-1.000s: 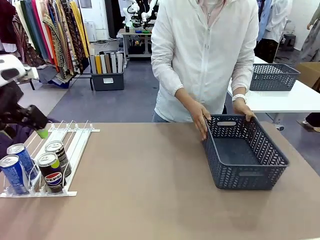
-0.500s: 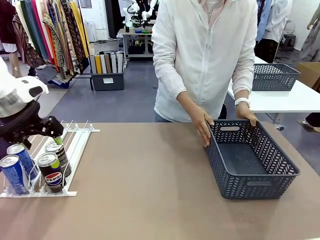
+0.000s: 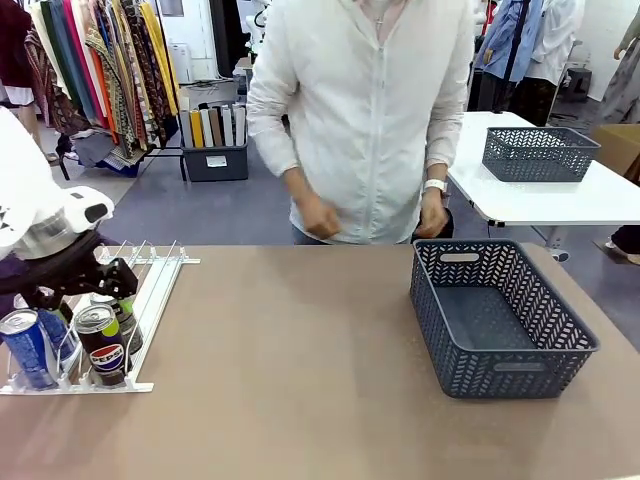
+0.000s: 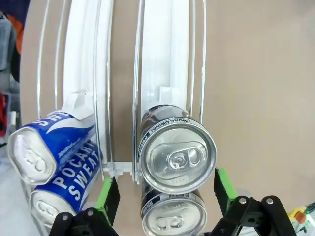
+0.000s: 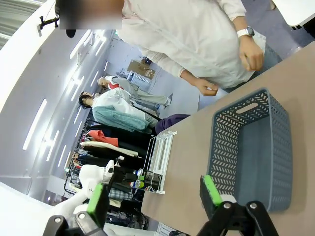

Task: Retrieve and store the cans from the dispenser.
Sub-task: Pick up one can from the Automatic Can Dispenser and place it in the middle of the table.

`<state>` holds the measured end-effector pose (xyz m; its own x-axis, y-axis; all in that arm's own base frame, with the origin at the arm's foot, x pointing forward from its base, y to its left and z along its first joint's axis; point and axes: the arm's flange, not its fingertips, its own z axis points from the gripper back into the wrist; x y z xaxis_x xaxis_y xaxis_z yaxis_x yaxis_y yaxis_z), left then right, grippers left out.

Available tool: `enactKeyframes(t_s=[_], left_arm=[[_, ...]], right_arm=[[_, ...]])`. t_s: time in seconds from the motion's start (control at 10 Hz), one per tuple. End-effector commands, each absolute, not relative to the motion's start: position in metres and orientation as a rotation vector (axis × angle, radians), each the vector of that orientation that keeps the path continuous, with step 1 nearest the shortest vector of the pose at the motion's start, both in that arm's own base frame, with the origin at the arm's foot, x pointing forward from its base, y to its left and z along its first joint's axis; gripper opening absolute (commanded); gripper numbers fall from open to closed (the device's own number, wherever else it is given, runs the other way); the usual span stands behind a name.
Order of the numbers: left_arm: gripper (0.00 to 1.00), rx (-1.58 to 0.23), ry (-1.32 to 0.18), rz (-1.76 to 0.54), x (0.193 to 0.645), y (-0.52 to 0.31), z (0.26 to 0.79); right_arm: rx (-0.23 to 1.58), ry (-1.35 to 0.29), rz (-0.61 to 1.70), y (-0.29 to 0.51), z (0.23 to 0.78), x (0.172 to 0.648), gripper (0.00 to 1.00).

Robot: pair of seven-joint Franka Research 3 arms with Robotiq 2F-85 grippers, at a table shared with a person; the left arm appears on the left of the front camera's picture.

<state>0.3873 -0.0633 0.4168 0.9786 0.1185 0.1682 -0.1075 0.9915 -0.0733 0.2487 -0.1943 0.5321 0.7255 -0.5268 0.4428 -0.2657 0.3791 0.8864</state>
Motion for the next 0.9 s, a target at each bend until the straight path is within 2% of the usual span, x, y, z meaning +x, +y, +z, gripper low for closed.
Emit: enactKeyframes(t_s=[0.0, 0.7, 0.8], left_arm=[[1.00, -0.052, -0.141, 0.112, 0.3629, -0.0640, 0.3947], [1.00, 0.006, -0.085, 0.075, 0.3587, -0.0681, 0.3866], [0.64, 0.006, -0.087, 0.072, 0.3582, -0.0695, 0.3885]], right_arm=[[1.217, -0.813, -0.182, -0.1938, 0.5353, 0.2522, 1.00], [1.217, -0.813, -0.182, -0.1938, 0.5353, 0.2522, 1.00], [1.217, -0.813, -0.182, -0.1938, 0.5353, 0.2522, 1.00]])
